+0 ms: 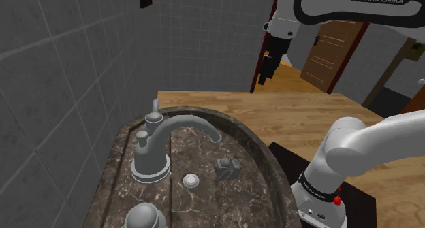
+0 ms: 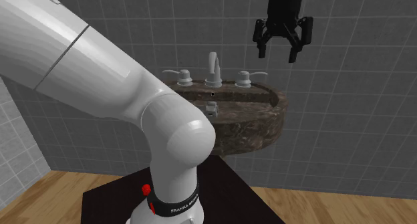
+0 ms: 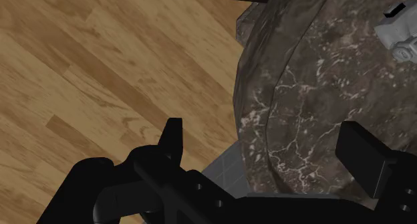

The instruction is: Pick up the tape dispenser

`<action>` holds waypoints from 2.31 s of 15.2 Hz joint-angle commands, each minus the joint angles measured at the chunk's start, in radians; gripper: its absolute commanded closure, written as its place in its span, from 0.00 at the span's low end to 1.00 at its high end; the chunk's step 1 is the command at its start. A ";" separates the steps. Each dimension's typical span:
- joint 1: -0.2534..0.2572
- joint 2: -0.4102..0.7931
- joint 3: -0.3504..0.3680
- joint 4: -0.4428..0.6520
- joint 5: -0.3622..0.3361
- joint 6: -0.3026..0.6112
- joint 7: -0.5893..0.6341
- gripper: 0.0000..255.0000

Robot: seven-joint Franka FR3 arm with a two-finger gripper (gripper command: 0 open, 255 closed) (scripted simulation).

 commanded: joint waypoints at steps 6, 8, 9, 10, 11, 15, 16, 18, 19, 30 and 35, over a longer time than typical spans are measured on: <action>0.066 -0.036 0.055 -0.135 0.059 0.125 0.000 0.00; 0.095 -0.044 0.079 -0.184 0.084 0.178 0.000 0.00; 0.110 -0.047 0.091 -0.207 0.097 0.204 0.000 0.00; 0.126 -0.048 0.104 -0.229 0.110 0.231 0.000 0.00; 0.142 -0.049 0.117 -0.251 0.123 0.259 0.000 0.00; 0.210 -0.039 0.171 -0.330 0.179 0.374 -0.001 0.00; 0.228 -0.033 0.185 -0.348 0.193 0.405 -0.001 0.00; 0.264 -0.016 0.215 -0.380 0.222 0.467 -0.001 0.00; 0.283 -0.006 0.230 -0.395 0.237 0.500 -0.001 0.00; 0.415 0.155 0.350 -0.498 0.350 0.813 -0.009 0.00; 0.420 0.200 0.359 -0.523 0.363 0.882 -0.016 0.00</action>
